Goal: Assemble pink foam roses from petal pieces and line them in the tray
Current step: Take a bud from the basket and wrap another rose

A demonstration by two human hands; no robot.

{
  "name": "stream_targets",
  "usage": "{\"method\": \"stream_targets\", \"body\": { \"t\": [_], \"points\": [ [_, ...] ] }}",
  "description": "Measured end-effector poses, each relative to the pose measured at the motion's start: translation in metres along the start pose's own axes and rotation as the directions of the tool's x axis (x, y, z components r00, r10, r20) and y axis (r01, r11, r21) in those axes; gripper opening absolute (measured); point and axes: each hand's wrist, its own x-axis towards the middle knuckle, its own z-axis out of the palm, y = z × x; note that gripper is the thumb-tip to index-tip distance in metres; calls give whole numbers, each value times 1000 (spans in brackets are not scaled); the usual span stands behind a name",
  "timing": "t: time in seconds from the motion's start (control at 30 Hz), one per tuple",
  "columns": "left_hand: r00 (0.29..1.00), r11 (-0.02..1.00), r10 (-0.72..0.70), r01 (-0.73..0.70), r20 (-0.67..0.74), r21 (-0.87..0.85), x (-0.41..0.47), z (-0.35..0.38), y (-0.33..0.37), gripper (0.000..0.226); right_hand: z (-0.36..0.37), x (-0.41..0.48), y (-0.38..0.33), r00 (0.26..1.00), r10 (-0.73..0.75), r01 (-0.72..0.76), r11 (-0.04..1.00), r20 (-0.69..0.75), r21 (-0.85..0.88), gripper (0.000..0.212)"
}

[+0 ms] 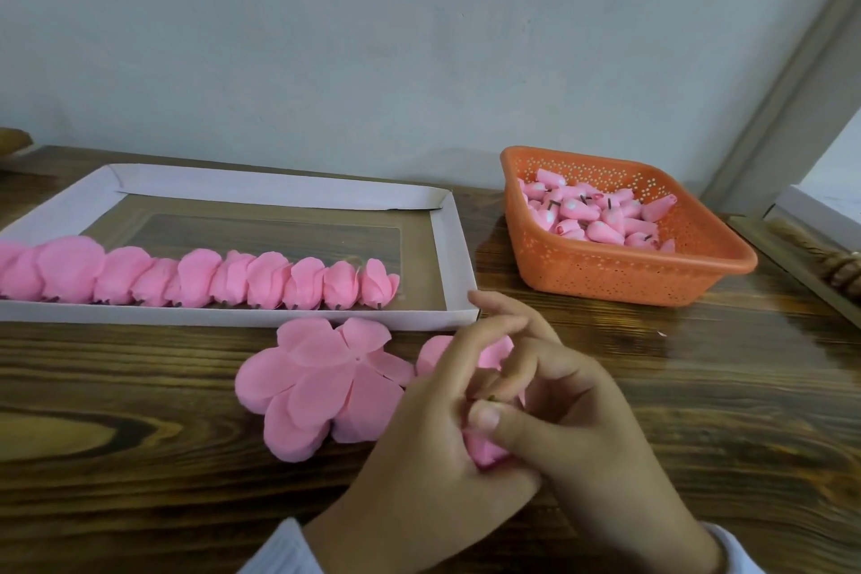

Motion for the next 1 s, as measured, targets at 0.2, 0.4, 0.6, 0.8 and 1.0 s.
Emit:
{"method": "stream_targets", "body": {
  "t": [0.2,0.4,0.6,0.8,1.0],
  "points": [
    [985,976,-162,170,66,-139,2,4,0,42,-3,0,6,981,114,-92,986,-157,140,12],
    [936,938,-326,304,-128,-168,2,6,-3,36,-4,16,4,943,273,-256,961,-190,109,16],
    [661,932,-244,-42,-710,-360,10,-23,4,10,-7,51,-10,985,147,-171,855,-89,-490,14],
    [536,799,-389,-209,-750,-564,20,-43,7,30,42,37,15,898,149,318,432,415,-844,64],
    [513,775,-469,-150,-719,-613,19,-42,5,32,46,35,20,904,80,362,374,419,-854,34]
  ]
}}
